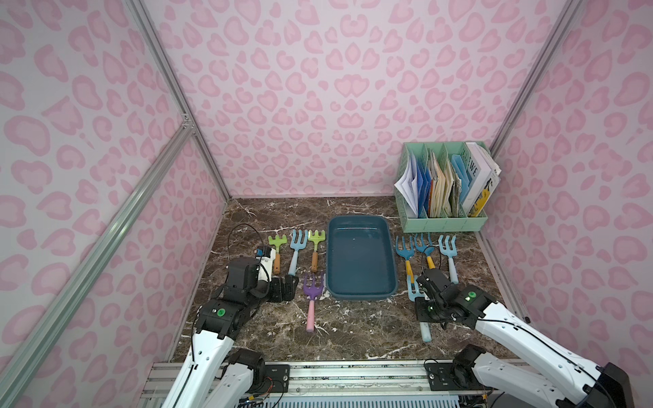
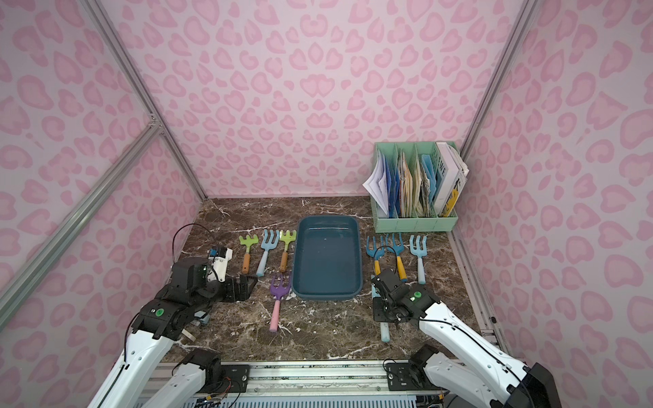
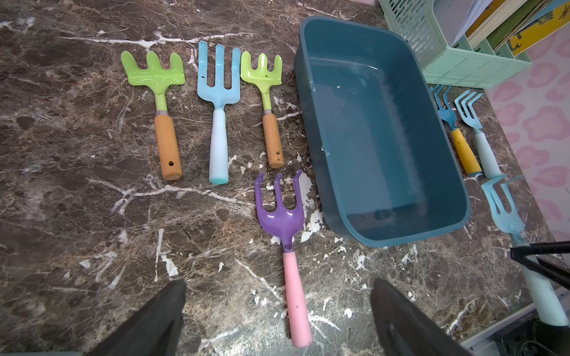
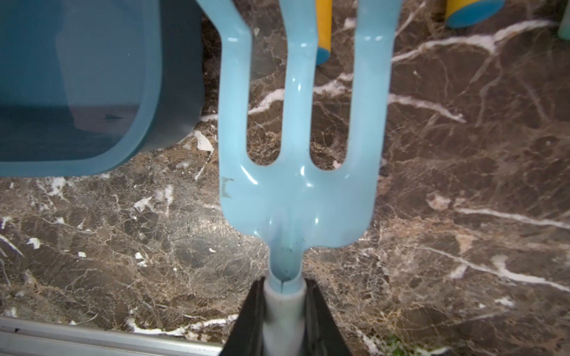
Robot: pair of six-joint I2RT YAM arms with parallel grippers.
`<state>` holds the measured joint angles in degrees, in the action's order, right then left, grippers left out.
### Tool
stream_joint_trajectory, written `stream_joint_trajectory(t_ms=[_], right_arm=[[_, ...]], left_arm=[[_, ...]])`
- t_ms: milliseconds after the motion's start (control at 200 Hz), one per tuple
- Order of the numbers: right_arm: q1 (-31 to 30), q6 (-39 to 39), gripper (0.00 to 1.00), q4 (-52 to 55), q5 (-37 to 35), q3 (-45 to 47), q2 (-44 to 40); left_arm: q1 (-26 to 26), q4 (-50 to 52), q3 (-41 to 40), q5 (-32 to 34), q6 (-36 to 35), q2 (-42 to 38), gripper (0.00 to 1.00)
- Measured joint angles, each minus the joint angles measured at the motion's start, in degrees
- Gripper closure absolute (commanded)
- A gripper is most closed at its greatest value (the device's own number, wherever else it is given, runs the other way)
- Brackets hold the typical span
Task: Take the hand rake out of the storage box
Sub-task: Place the rake at the center of the board.
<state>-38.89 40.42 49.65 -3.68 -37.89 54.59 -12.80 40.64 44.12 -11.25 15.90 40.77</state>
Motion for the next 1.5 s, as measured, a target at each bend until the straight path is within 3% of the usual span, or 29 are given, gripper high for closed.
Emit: stream_joint_trajectory(t_ms=[1500], right_arm=[[0.3,-0.2,0.91,-7.5,1.6,4.1,12.6]], left_arm=[[-0.3,0.0,-0.1,-0.3,0.0,-0.8,0.03]])
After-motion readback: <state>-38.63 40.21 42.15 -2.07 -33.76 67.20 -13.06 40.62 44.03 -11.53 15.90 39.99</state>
